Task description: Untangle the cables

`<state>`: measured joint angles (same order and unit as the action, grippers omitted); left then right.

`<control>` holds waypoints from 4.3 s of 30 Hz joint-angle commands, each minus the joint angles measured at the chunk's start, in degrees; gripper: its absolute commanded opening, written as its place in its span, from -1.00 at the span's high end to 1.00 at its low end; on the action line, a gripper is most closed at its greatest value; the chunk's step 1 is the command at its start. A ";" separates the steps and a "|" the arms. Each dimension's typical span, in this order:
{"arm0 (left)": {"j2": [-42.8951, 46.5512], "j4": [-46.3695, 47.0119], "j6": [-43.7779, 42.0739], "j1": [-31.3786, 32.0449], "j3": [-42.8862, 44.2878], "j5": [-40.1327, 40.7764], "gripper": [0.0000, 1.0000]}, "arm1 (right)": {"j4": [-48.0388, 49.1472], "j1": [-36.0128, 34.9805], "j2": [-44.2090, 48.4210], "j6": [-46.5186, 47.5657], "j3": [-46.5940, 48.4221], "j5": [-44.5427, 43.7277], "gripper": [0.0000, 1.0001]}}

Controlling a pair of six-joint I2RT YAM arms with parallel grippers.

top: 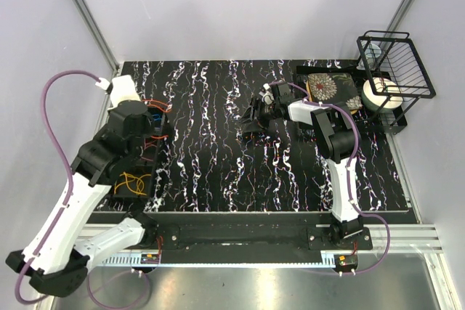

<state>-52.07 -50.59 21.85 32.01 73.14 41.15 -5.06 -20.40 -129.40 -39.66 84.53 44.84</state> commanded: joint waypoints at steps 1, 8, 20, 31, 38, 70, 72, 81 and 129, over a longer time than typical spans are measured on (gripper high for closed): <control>0.48 2.24 1.88 -7.12 -3.08 -2.29 1.00 | -5.40 -0.34 -3.22 3.45 -0.95 -6.70 -0.27; 1.27 8.83 2.24 -12.76 -8.89 -6.51 1.00 | -5.40 -0.51 -3.31 3.45 -0.95 -6.69 -0.27; -0.39 14.29 8.02 -18.30 -16.63 -8.02 1.00 | -5.31 -0.51 -3.05 3.54 -0.95 -6.34 -0.28; -5.58 20.44 14.63 -19.61 -27.00 -3.97 1.00 | -5.22 -0.51 -2.78 3.54 -1.04 -6.34 -0.28; -5.40 26.41 14.98 -22.43 -31.83 -5.28 1.00 | -5.22 -0.60 -2.87 3.45 -0.95 -6.08 -0.28; -26.77 25.20 17.44 -31.92 -29.11 -16.45 0.81 | -5.31 -0.60 -3.93 3.45 -0.42 -5.90 -0.29; -22.40 25.63 18.06 -31.92 -30.77 -16.80 0.64 | -5.31 -0.60 -3.75 3.45 -0.33 -5.82 -0.29; -7.17 19.13 18.23 -31.92 -30.70 -16.10 0.21 | -5.31 -0.69 -4.10 3.36 -0.16 -5.90 -0.29; -29.58 30.73 16.65 -31.92 -17.42 -13.37 0.13 | -5.66 -1.04 -4.45 3.27 0.46 -5.55 -0.32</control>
<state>-84.49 -22.41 38.22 0.21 54.65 26.61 -6.22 -20.51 -129.93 -39.51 85.67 45.36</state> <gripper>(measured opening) 0.491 0.649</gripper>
